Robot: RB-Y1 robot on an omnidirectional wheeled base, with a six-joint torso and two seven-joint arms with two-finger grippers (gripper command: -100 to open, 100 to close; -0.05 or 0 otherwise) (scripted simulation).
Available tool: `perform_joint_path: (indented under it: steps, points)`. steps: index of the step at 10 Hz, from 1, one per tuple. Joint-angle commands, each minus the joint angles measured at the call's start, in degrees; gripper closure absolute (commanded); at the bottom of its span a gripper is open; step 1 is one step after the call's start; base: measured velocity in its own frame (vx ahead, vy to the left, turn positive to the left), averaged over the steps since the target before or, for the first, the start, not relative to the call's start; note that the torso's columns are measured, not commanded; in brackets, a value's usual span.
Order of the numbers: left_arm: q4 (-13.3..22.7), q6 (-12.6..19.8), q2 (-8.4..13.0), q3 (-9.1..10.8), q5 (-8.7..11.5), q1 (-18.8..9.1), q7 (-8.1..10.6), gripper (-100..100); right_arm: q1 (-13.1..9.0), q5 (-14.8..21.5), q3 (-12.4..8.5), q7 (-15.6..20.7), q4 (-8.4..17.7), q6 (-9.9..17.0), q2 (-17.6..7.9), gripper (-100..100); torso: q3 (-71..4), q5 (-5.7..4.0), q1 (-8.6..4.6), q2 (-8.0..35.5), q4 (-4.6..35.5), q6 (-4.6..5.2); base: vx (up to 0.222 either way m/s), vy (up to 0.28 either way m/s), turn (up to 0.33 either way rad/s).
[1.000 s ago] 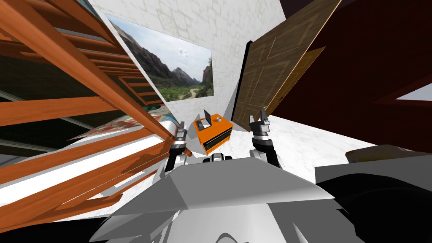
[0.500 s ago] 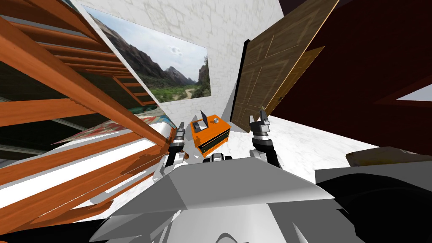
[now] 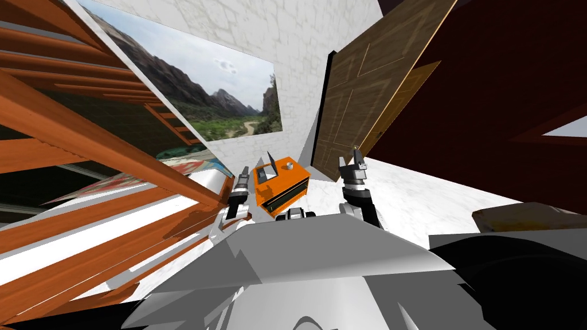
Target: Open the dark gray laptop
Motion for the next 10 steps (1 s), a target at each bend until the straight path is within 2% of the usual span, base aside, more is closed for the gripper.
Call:
perform_joint_path:
  steps: [1, 10]
  points:
    - [4.3, 1.7, -0.3, 2.82, -1.4, -3.4, -2.19, -100, 0.0, 0.0, 0.0, 0.0, 0.0, 0.0, 0.0, 0, 0.0, -0.02, -0.10, -0.1, 0.0, 0.01, 0.080, -0.166, -0.010]
    - [18.4, 6.7, -1.8, 12.22, -5.8, -13.2, -9.10, -100, 0.0, 0.0, 0.0, 0.0, 0.0, 0.0, 0.0, 0, 0.0, -0.01, -0.03, 0.0, 0.0, 0.00, 0.094, -0.152, -0.010]
